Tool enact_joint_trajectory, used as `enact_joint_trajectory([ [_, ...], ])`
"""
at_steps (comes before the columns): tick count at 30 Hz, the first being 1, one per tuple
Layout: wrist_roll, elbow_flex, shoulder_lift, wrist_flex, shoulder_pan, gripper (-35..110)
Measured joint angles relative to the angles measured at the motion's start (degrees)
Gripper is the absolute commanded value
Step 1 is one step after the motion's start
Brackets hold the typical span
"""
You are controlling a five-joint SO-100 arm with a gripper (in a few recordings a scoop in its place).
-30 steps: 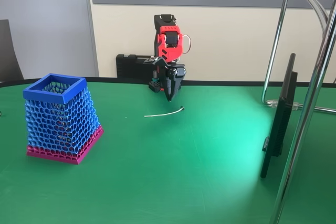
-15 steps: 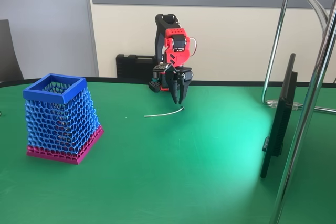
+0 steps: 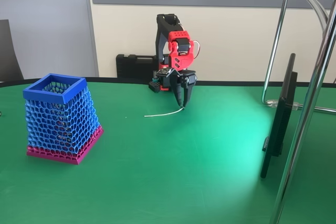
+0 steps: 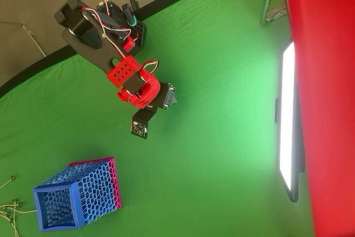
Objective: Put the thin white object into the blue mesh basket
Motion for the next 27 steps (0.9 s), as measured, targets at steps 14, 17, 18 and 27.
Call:
enact_joint_trajectory([
  [14,2.9,2.2,-1.32,3.78,-3.69,12],
  [17,2.9,2.2,-2.37,3.96,-2.72,12],
  [18,2.9,2.2,-2.64,3.96,-2.37,12],
  [27,2.2,2.11,-7.03,4.04,-1.49,13],
])
